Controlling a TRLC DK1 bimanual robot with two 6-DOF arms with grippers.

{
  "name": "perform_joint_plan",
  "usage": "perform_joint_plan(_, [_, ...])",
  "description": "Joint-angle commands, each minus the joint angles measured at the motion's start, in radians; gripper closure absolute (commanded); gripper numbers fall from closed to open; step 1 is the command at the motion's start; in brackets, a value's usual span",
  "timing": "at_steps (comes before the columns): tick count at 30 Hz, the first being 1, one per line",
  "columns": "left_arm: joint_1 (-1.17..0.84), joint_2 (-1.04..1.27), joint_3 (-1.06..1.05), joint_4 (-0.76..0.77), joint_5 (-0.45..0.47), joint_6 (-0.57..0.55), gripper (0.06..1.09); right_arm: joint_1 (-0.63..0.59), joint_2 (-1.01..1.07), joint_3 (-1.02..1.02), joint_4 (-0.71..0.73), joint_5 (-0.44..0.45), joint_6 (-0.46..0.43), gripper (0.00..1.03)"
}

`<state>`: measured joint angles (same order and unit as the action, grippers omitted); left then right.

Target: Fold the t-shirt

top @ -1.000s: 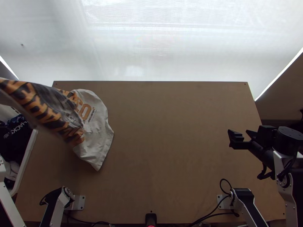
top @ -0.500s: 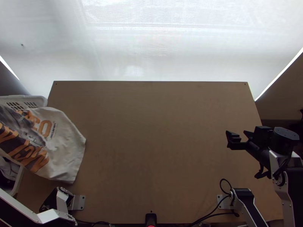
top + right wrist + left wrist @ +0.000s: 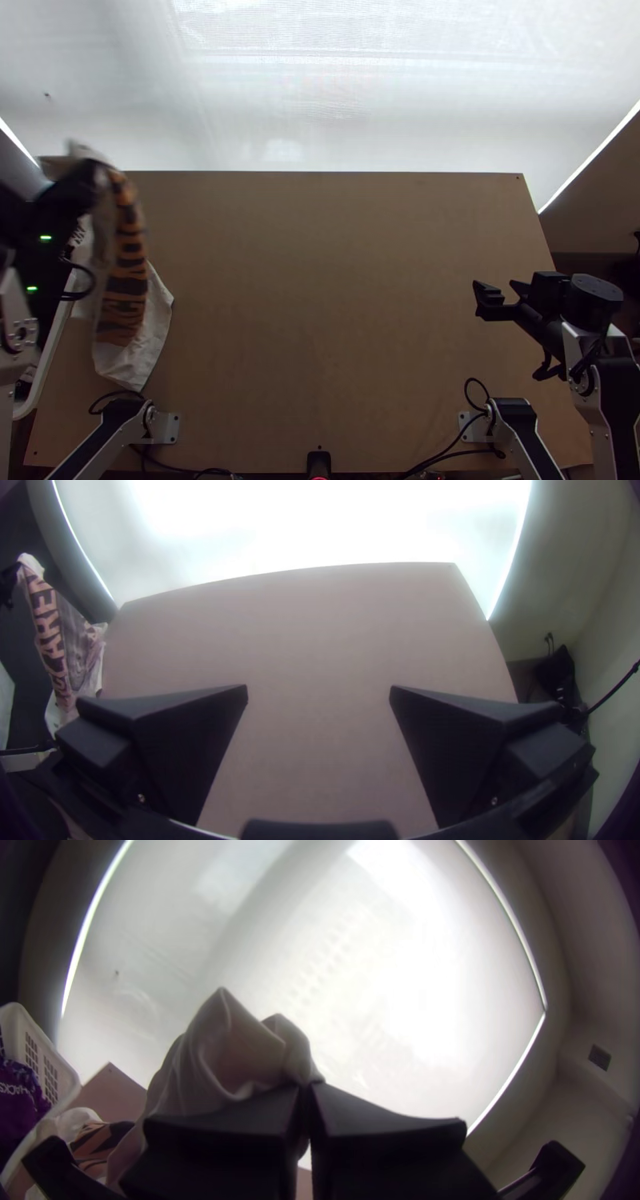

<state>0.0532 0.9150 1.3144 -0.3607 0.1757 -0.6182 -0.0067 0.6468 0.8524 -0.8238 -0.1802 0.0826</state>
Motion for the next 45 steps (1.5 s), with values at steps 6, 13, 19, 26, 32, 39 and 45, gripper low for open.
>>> perform_joint_plan(6, [-0.716,0.266,-0.195,0.192,-0.217,0.181,1.05,0.001,0.030,-0.044,0.037,0.001,-0.004,0.04])
perform_joint_plan(13, [-0.855,0.561,-0.093,0.376,-0.219,0.193,1.05,-0.010,0.088,-0.058,0.086,0.001,-0.004,0.04])
perform_joint_plan(19, [-0.961,0.884,0.143,0.447,-0.257,0.126,1.05,-0.032,0.132,-0.056,0.117,0.002,-0.015,0.04])
perform_joint_plan(26, [-1.029,1.285,0.505,0.450,-0.324,0.020,1.05,-0.072,0.122,-0.052,0.107,0.001,-0.040,0.04])
perform_joint_plan(32, [-0.984,1.314,0.671,0.387,-0.323,0.028,0.10,-0.062,0.120,-0.016,0.101,-0.001,-0.032,0.04])
perform_joint_plan(39, [-0.767,1.125,0.669,0.034,-0.305,0.003,0.10,0.083,0.172,-0.018,0.081,-0.001,-0.014,0.04])
perform_joint_plan(45, [-0.529,0.904,0.470,-0.195,-0.311,0.052,0.10,0.269,0.261,0.039,0.017,-0.013,0.068,0.04])
